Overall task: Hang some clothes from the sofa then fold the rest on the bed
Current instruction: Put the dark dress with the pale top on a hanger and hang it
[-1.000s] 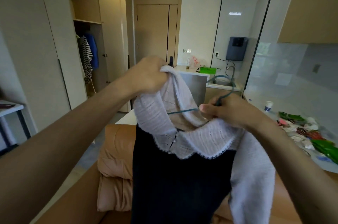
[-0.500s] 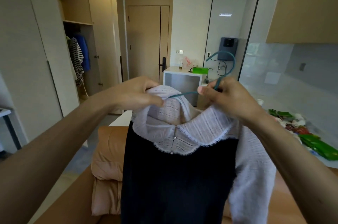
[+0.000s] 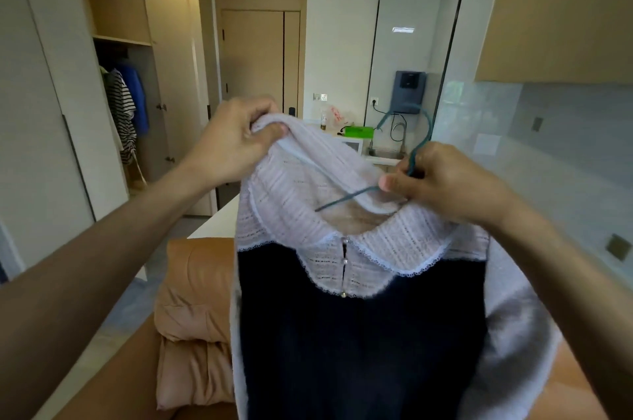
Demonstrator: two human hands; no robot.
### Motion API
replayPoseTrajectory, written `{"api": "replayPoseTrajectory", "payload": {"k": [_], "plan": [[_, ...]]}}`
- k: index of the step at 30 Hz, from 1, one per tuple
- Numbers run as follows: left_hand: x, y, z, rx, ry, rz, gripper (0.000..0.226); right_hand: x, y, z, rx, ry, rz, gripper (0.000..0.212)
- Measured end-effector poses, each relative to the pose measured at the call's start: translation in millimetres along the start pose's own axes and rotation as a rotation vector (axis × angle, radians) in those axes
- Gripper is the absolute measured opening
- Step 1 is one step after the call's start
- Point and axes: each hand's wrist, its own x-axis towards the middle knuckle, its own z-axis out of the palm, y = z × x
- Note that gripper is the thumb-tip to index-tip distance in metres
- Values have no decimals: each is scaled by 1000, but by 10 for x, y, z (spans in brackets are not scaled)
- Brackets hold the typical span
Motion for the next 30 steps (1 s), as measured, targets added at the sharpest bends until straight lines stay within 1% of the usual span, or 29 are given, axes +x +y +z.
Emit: {"api": "replayPoseTrajectory", "payload": {"k": [2, 3, 5, 8, 10, 12, 14, 16, 19, 20, 22, 25, 28, 30], "plan": [[59, 186, 43, -177, 73, -71, 15, -1, -3, 133, 5, -19, -25, 46], [105, 294, 110, -247, 73, -85, 13, 17, -19, 206, 45, -28, -55, 46], [195, 509, 288, -278, 3, -74, 10, 46, -72, 328, 132, -18, -106, 43], [225, 610, 478, -209, -144, -55, 11, 24, -73, 335, 239, 60, -118, 46], [170, 530, 483, -138, -211, -20, 11, -29, 9, 250, 362, 121, -79, 49], [61, 435, 498, -67, -272, 16, 12, -67, 99, 153, 456, 193, -18, 48], [-64, 360, 547, 47, -321, 95, 17, -97, 134, 100, 483, 221, 2, 46], [-152, 284, 573, 142, -334, 160, 27, -101, 157, 95, 478, 212, 3, 44], [-186, 141, 518, 215, -216, 165, 25, -135, 223, 70, 490, 184, 6, 38], [-190, 111, 493, 218, -173, 155, 23, -148, 248, 47, 514, 164, 4, 32], [-198, 77, 441, 192, -89, 143, 14, -178, 304, -28, 547, 138, 17, 5], [-165, 60, 356, 155, 30, 124, 12, -202, 464, -159, 548, 182, 57, 33], [-98, 38, 287, 141, 107, 122, 18, -272, 562, -271, 488, 210, 22, 38], [-56, 31, 257, 115, 134, 115, 24, -304, 582, -328, 400, 177, -4, 48]]}}
